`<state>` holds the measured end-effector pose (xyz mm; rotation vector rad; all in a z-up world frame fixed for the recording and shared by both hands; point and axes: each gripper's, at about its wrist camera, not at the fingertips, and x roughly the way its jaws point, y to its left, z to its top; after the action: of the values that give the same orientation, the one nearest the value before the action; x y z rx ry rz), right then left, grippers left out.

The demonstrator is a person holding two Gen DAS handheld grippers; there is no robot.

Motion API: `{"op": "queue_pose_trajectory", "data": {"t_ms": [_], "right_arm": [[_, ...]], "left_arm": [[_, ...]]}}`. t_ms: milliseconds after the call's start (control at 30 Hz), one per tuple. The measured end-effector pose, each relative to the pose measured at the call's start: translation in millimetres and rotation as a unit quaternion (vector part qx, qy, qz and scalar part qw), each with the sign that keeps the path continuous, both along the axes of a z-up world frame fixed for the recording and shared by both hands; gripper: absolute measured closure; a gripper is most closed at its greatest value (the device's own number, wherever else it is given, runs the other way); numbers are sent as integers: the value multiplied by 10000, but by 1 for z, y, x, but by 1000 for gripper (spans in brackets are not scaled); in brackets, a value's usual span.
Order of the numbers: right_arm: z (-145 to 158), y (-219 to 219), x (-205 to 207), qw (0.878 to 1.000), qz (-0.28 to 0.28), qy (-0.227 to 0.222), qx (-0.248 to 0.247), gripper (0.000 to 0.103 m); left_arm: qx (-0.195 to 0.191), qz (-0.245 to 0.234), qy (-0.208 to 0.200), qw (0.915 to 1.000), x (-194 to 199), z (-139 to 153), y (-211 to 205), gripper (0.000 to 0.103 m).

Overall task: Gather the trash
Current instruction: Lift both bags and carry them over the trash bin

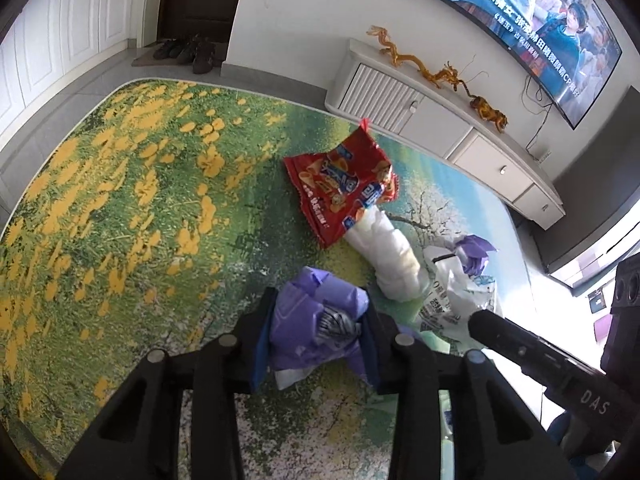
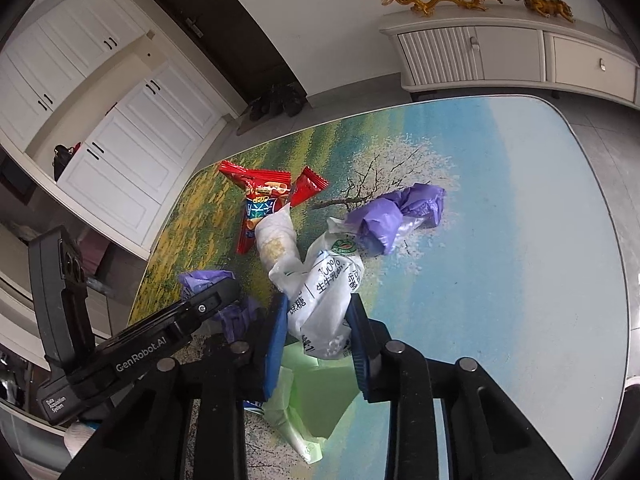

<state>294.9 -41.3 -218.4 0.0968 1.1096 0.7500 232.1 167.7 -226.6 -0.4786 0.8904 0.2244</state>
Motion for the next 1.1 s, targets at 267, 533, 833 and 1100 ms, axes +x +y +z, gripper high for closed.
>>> {"op": "queue_pose_trajectory", "data": {"t_ms": [267,533,833,1100], "right_arm": [[34,-12,-26,9990,-82,-391,207,78],[77,-45,-67,9949,-347,-795,514,78],[119,-103,-112,9835,-1071,-1260,739,78],[144,-152,-144,9686,-1723,-1606,795,78]], "left_arm": [[-2,154,-412,9990,-24,33,4,68],[32,65,-868,9962,-54,73,-4,68],[12,-323,-1365,9901,-85,113,-38,68],[-45,-848,-1648,9827,-100,135,-83,68]]}}
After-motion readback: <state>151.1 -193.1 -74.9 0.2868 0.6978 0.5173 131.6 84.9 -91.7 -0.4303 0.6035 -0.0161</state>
